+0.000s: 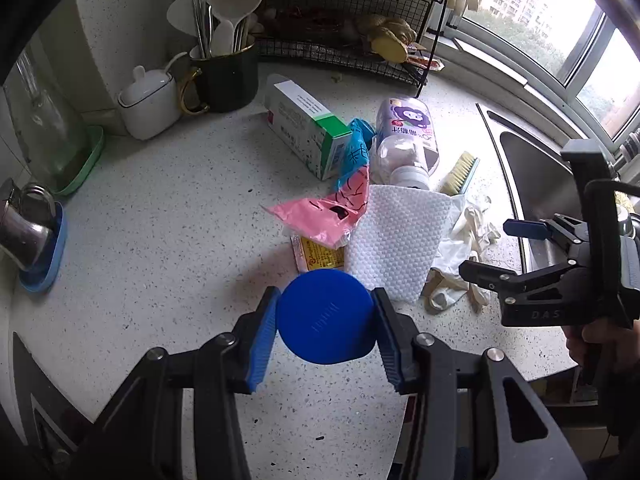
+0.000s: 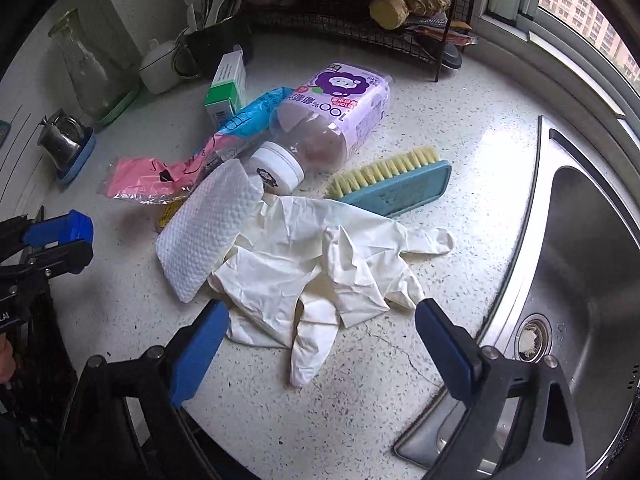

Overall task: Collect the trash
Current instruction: 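Reach the left tool to the blue bottle cap and grasp it, then grasp the white latex gloves with the right tool while the left tool holds the cap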

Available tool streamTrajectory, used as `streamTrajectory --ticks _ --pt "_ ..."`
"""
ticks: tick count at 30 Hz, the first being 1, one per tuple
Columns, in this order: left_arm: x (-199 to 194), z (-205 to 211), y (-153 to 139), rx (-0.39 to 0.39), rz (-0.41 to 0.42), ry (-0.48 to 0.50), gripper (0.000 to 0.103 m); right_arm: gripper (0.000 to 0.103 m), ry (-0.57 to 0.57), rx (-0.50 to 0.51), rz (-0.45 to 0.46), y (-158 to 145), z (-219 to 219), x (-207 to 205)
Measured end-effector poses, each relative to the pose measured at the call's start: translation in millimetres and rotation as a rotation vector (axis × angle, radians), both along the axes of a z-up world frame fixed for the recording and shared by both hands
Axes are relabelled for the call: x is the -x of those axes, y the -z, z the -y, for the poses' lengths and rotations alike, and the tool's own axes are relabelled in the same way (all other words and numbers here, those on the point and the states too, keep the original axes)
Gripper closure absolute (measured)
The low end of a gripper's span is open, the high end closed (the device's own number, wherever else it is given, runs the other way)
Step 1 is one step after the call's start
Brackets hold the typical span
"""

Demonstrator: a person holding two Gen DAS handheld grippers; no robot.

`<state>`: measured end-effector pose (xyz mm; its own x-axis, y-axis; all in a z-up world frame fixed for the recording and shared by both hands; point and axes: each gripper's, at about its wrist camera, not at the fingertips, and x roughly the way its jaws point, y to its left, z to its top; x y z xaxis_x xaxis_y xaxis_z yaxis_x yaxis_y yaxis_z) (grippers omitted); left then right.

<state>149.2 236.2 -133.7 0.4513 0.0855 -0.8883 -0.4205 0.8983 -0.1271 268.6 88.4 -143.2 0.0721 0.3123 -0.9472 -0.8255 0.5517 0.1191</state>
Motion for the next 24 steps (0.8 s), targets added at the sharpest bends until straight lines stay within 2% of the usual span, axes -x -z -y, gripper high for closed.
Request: streamTrajectory --ticks 2,7,10,13,15,17,20,24 --pt "0.7 0.8 -4.2 -0.005 0.005 0.016 0.060 0.009 -0.009 0.015 0.015 8.5 -6.9 -3.5" --pt "-2.9 3.5 -2.0 -0.015 0.010 0.045 0.060 0.009 -0.019 0.014 -0.032 22.5 -15.1 -12.2" --pt "-8.1 5.3 3.1 0.000 0.003 0.053 0.060 0.014 -0.053 0.007 -0.055 26.1 -17.7 -11.9" --pt "-10.6 9.0 6.7 0.023 0.005 0.071 0.060 0.033 -0.098 0.012 -0.012 21.8 -14.2 -6.8" --pt "-12.9 12.6 8.9 0.029 0.000 0.079 0.060 0.067 -0.094 0.006 -0.005 19.1 -9.6 -6.0" --pt "-14.9 16.3 8.8 0.027 -0.004 0.084 0.060 0.088 -0.073 -0.002 -0.035 19.0 -4.1 -7.4" --pt "-17.5 21.6 2.4 0.031 0.012 0.102 0.060 0.097 -0.046 -0.009 -0.040 16.2 5.8 -4.4" --pt "-24.8 30.4 -6.9 0.016 0.031 0.134 0.060 0.098 0.009 -0.063 -0.019 -5.4 24.4 -0.9"
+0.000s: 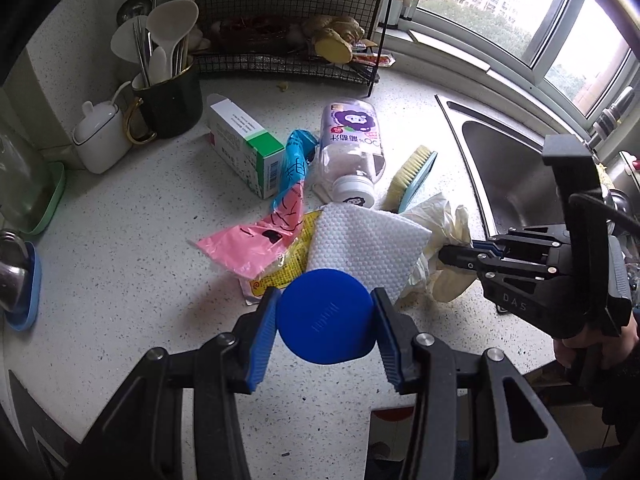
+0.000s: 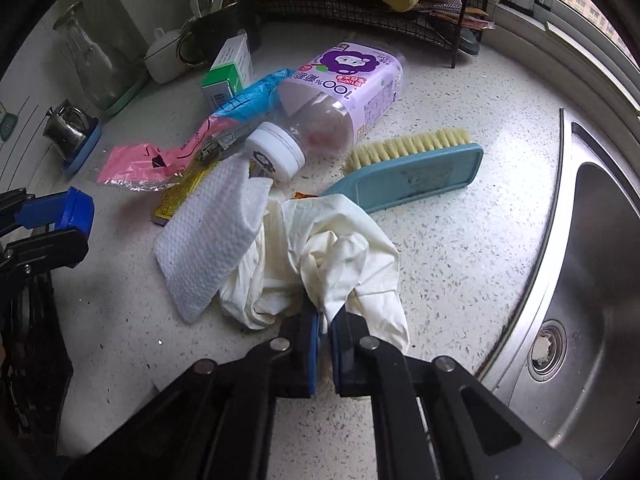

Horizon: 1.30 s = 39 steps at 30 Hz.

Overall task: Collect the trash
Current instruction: 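Grasp the white latex gloves with the right tool while the left tool holds the cap, then carry the blue cap and white gloves down toward the red bin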

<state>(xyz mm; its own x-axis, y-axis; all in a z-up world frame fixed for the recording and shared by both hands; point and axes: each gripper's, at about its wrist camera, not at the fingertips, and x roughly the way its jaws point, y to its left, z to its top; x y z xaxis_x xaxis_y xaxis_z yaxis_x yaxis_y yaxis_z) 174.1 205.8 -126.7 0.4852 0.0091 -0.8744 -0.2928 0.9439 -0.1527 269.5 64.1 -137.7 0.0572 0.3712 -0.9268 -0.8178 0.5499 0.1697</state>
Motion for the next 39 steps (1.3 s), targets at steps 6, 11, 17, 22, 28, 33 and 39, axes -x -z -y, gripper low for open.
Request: streamTrajectory --ticks 6,11,17,22,28,33,39 --pt "-14.4 19.8 -11.0 0.010 0.026 0.061 0.060 0.098 0.103 -0.061 0.081 -45.9 27.3 -5.2" --pt "-28.0 53.0 -27.0 0.000 0.066 0.165 0.060 0.098 0.194 -0.100 0.107 -78.9 65.3 -1.3" --pt "-30.1 105.1 -51.5 0.000 0.113 0.269 0.060 0.098 0.290 -0.142 0.156 -107.7 110.9 17.5" --pt "-19.5 158.4 -66.1 -0.003 0.139 0.353 0.060 0.098 0.370 -0.147 0.189 -124.9 152.5 45.0" --pt "8.0 220.5 -67.3 -0.014 0.127 0.429 0.060 0.098 0.466 -0.161 0.179 -127.6 210.5 82.2" --pt "37.6 266.9 -60.6 -0.025 0.110 0.468 0.060 0.098 0.513 -0.161 0.165 -125.4 248.9 113.9" --pt "67.6 305.4 -38.0 -0.033 0.066 0.476 0.060 0.098 0.527 -0.150 0.162 -118.4 283.6 145.9"
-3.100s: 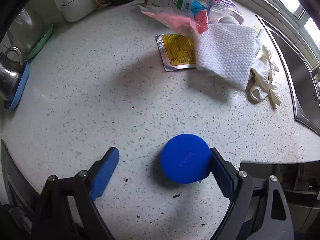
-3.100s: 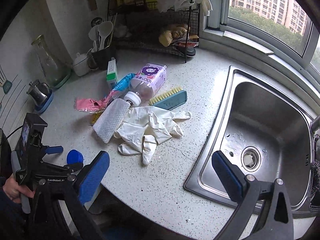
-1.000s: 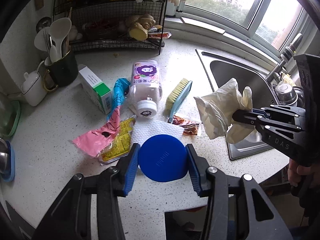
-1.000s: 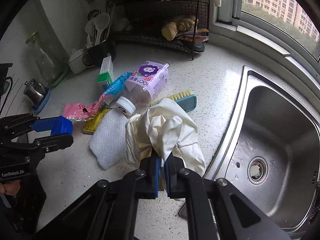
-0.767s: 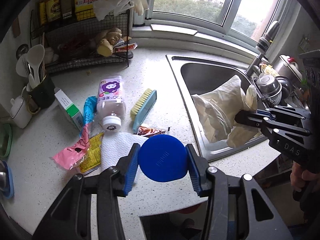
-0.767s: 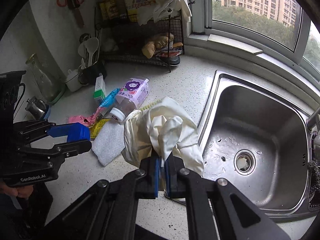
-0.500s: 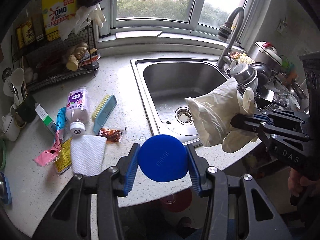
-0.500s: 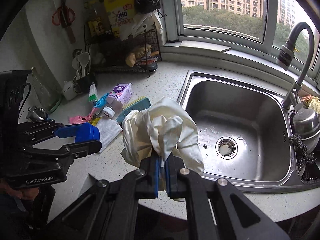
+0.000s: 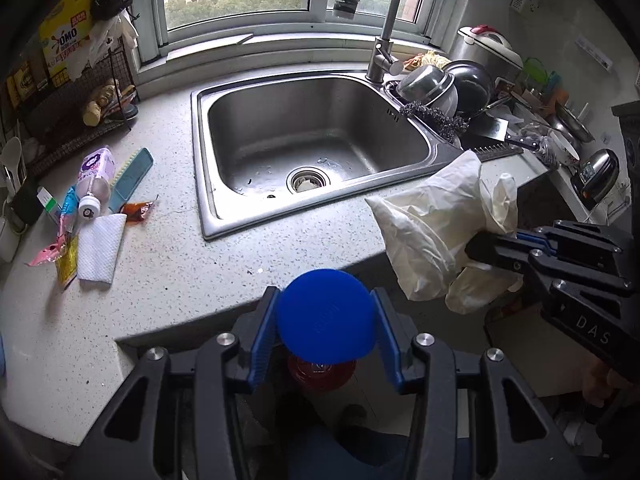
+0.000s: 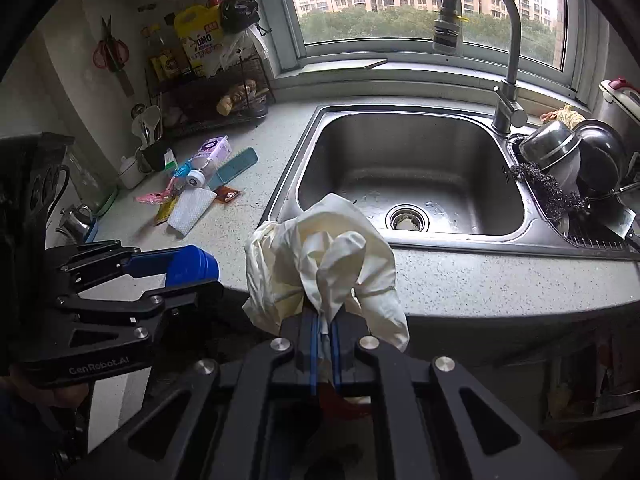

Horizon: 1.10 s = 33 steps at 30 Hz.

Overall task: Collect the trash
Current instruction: 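Carry the blue cap and white gloves down toward the red bin, then open the left tool over the red bin to drop the blue cap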

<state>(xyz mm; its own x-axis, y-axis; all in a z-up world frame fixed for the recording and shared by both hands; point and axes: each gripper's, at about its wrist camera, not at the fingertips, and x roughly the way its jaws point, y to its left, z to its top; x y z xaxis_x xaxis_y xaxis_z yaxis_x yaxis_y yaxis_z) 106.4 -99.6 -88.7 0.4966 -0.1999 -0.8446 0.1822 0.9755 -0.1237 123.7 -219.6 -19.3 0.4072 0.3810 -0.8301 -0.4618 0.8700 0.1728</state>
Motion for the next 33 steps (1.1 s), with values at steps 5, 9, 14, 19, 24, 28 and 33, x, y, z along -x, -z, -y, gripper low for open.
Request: streamTrajectory --ticks 5,9,14,19,24,28,33 --pt "17.2 25.0 28.2 -0.009 -0.062 0.002 0.060 0.098 0.018 -0.001 -0.025 14.1 22.2 17.5" --pt "22.4 38.4 53.8 -0.007 -0.115 0.003 0.060 0.098 0.036 0.005 -0.062 27.2 35.2 29.8" --pt "20.9 50.0 92.9 -0.009 -0.178 0.004 0.060 0.098 0.044 0.025 -0.099 50.1 45.6 38.3" --pt "11.7 59.8 143.9 -0.047 -0.239 0.022 0.060 0.098 0.072 0.028 -0.166 85.3 53.4 35.7" --pt "1.7 63.3 191.6 -0.040 -0.294 0.031 0.060 0.098 0.103 0.045 -0.197 106.9 60.0 36.7" --pt "-6.4 61.7 221.3 -0.050 -0.320 0.039 0.060 0.098 0.120 0.067 -0.214 121.6 62.8 36.2" --pt "-12.8 61.1 241.3 -0.052 -0.323 0.052 0.060 0.098 0.152 0.090 -0.235 137.6 69.2 38.3"
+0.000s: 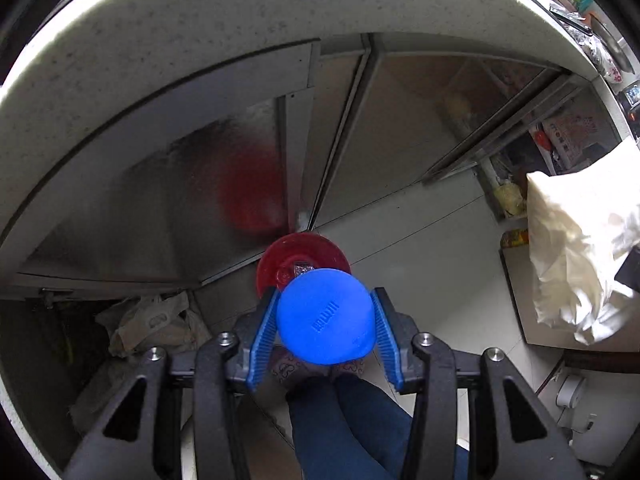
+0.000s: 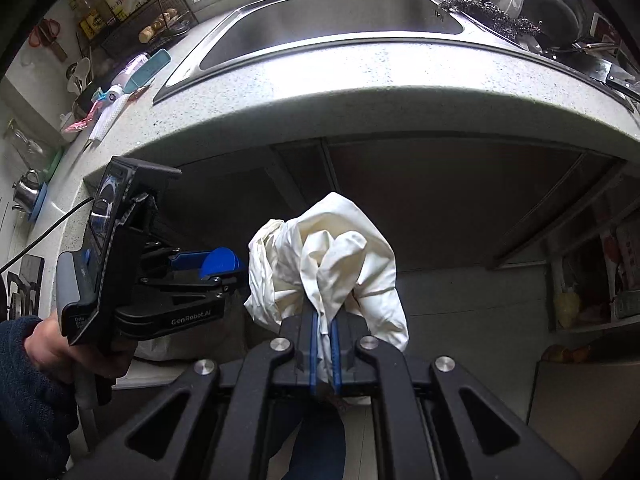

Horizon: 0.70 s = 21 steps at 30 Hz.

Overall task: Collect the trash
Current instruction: 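Open the left tool over the red bin to drop the blue cap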

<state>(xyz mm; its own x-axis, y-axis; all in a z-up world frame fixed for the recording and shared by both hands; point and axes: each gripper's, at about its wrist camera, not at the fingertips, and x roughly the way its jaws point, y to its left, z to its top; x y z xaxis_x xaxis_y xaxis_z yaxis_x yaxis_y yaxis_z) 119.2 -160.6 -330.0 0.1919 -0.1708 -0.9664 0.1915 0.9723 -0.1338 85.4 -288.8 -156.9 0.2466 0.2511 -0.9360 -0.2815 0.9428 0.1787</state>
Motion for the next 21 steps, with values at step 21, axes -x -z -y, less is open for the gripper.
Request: streamTrajectory --ticks 21 --pt "2.2 -13.7 -29.8 -0.013 0.038 0.007 0.036 0.098 0.008 -0.001 -0.011 -1.6 -7.7 -3.1"
